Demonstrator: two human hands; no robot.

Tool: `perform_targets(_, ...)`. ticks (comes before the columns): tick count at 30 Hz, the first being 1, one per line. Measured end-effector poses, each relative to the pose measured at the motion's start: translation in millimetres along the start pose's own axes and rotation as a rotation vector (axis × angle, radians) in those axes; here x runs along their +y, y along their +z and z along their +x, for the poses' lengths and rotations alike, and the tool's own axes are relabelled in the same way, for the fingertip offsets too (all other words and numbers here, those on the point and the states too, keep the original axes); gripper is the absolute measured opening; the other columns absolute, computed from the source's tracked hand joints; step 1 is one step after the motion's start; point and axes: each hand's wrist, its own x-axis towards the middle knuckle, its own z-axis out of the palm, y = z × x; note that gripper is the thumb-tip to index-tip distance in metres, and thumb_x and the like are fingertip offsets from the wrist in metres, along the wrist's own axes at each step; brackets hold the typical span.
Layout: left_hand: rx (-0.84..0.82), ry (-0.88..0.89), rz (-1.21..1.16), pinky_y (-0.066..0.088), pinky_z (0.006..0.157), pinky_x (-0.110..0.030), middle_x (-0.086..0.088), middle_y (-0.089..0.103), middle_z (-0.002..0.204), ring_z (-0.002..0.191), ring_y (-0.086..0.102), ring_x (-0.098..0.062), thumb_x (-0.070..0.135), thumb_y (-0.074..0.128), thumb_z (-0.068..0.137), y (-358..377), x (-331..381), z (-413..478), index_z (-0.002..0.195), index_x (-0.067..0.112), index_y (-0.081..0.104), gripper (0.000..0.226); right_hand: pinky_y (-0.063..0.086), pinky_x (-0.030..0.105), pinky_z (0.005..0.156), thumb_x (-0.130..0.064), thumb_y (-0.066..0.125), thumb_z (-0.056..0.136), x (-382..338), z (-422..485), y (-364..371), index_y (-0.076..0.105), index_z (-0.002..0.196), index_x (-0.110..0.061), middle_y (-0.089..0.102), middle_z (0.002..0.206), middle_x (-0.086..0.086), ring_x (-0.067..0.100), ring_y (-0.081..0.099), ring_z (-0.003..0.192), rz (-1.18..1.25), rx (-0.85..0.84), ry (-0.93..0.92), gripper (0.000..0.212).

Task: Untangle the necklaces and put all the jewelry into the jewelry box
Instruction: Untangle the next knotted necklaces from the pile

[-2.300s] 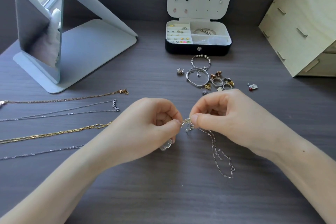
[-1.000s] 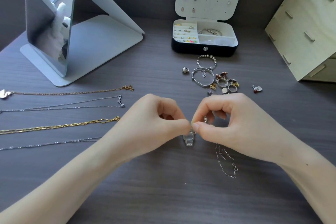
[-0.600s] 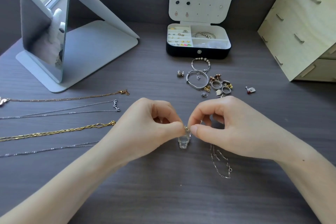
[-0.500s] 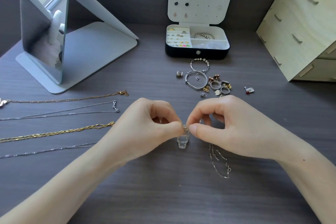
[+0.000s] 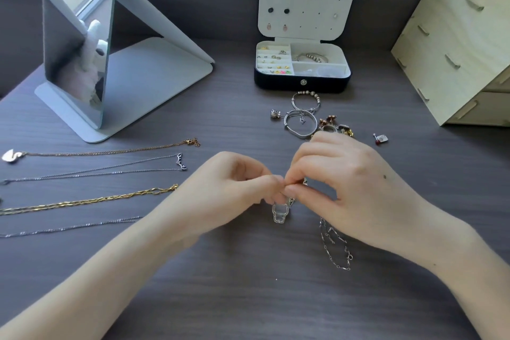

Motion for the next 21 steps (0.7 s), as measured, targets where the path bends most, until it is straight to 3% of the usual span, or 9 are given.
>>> perform_targets(6,-0.09,-0.012,-0.08,0.038,0.076,-0.026,0.007,0.068,0.069,0.072,0.053,-0.009,0.046,0.062,0.055,-4.2,0.2,-0.7,0.064,0.021,0.072,0.028,0.037,0.024,0.065,-0.027,0.059,0.084,2.5,1.5,-3.1,0.069,0.071,-0.012,0.061,0.068,-0.003,0.019,0.049,0.064,0.042,0.045,-0.06,0.023)
perform_targets(15,0.015,-0.082,-0.094,0.033,0.076,-0.035,-0.001,0.058,0.067,0.069,0.047,-0.012,0.045,0.061,0.043,-1.5,-1.3,0.8,0.058,0.017,0.069,0.033,0.042,0.033,0.061,-0.025,0.061,0.085,-1.4,-0.2,-1.5,0.068,0.07,-0.013,0.062,0.068,-0.003,0.02,0.05,0.064,-0.031,0.09,-0.134,0.02)
perform_targets(21,0.044,-0.062,-0.115,0.034,0.075,-0.034,-0.015,0.064,0.081,0.069,0.05,-0.011,0.047,0.062,0.043,-0.9,1.4,-0.4,0.057,0.019,0.071,0.032,0.042,0.034,0.062,-0.031,0.06,0.081,-1.7,-2.8,-6.4,0.067,0.068,-0.017,0.061,0.068,-0.009,0.018,0.051,0.065,0.129,0.049,0.022,0.02)
